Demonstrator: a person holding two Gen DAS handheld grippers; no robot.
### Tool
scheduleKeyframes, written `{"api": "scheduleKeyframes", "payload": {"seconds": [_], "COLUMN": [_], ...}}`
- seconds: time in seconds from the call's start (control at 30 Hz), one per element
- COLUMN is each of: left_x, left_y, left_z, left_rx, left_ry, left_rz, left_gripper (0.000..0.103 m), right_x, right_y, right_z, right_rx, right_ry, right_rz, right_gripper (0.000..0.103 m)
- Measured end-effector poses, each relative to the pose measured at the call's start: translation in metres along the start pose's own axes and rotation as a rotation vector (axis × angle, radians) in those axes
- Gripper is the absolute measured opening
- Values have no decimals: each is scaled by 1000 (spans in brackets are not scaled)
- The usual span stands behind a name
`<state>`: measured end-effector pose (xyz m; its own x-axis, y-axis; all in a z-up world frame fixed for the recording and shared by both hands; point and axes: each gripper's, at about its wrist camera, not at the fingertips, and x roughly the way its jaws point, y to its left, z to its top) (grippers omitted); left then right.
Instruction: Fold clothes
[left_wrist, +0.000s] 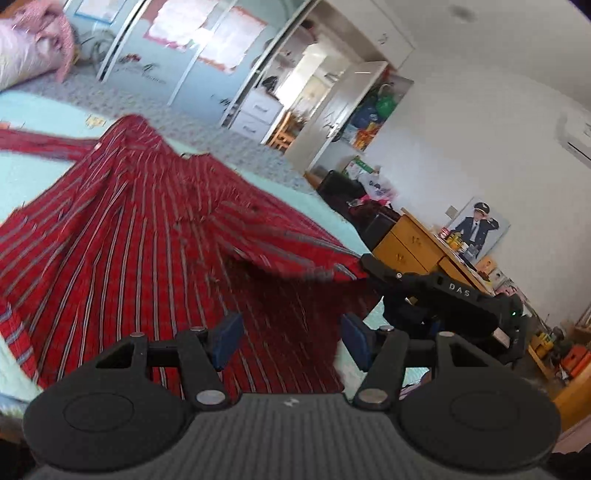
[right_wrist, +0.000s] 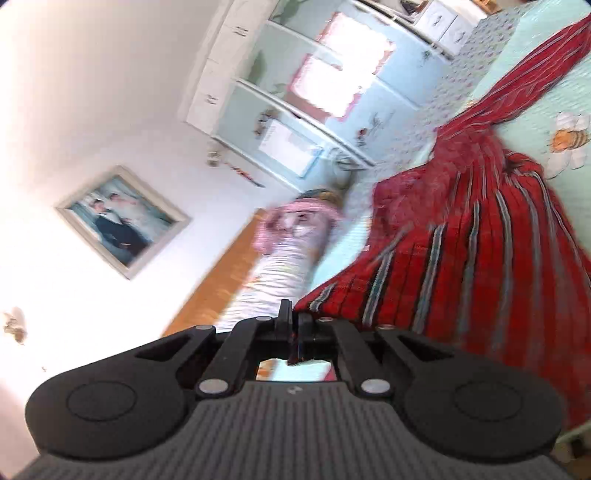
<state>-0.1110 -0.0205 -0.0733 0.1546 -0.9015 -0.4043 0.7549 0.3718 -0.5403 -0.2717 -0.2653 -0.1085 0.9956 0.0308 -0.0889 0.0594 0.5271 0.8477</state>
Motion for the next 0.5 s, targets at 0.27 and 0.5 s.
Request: {"api": "scheduleKeyframes", "payload": {"seconds": [0.27,0.5], "left_x": [15,33], "left_y": [18,25], "left_z": [-12,-15], "left_rx": [-61,-82], "left_ry": [57,87], "left_rz": [39,50], "left_gripper": [62,62], "right_x": [17,23], "right_y": [-34,-50], "right_z": [-32,-57], "right_rx": [34,12], "right_ry": [165,283], "right_rz": [-206,-359], "right_gripper": [8,51]}}
